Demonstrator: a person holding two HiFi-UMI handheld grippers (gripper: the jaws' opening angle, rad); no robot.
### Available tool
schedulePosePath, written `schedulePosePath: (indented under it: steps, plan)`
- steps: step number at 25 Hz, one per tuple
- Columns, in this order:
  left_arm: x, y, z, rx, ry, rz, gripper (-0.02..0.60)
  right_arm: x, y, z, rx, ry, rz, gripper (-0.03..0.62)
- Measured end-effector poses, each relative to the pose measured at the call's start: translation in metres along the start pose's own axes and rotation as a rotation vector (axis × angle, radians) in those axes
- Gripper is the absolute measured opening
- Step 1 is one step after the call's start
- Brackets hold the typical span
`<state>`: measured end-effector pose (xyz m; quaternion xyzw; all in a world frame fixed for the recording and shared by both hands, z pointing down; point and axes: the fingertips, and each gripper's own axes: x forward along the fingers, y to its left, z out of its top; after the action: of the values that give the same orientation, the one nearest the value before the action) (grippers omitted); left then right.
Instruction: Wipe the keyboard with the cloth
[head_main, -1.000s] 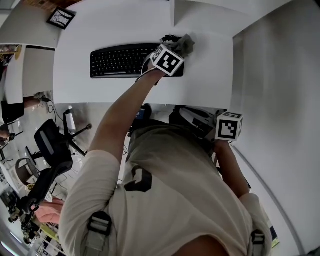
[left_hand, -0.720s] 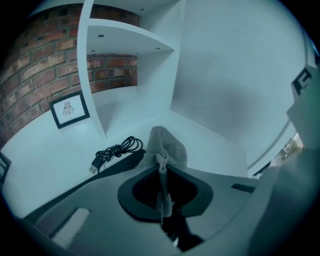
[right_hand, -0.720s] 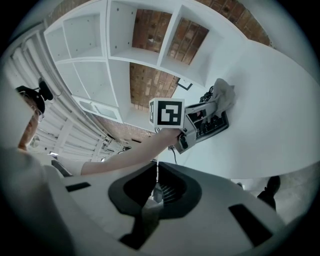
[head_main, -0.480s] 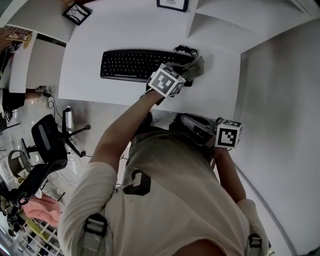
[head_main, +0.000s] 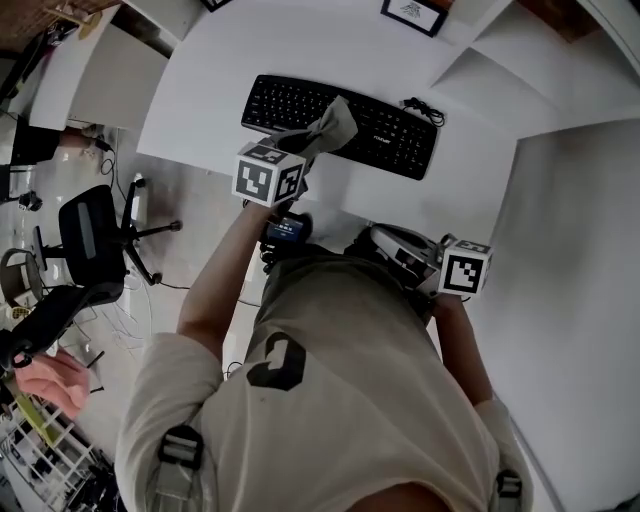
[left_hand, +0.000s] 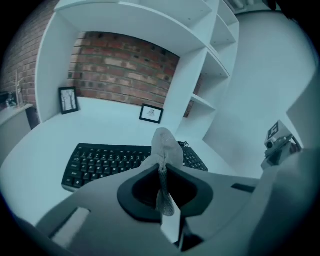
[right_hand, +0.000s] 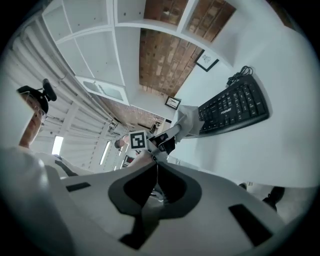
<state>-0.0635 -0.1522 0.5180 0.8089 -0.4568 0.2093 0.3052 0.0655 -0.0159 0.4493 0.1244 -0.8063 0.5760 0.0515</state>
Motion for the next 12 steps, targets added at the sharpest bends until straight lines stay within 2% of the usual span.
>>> schedulePosePath:
  steps: [6, 12]
  plan:
    - [-0.053, 0.029, -0.009, -0.047, -0.085, 0.011, 0.023, 0.042, 0.022, -0.009, -0.085, 0.059, -0.009, 0.006]
    - [-0.105, 0.052, -0.021, -0.131, -0.153, -0.041, 0.023, 0.076, 0.048, -0.009, -0.167, 0.011, -0.01, 0.006]
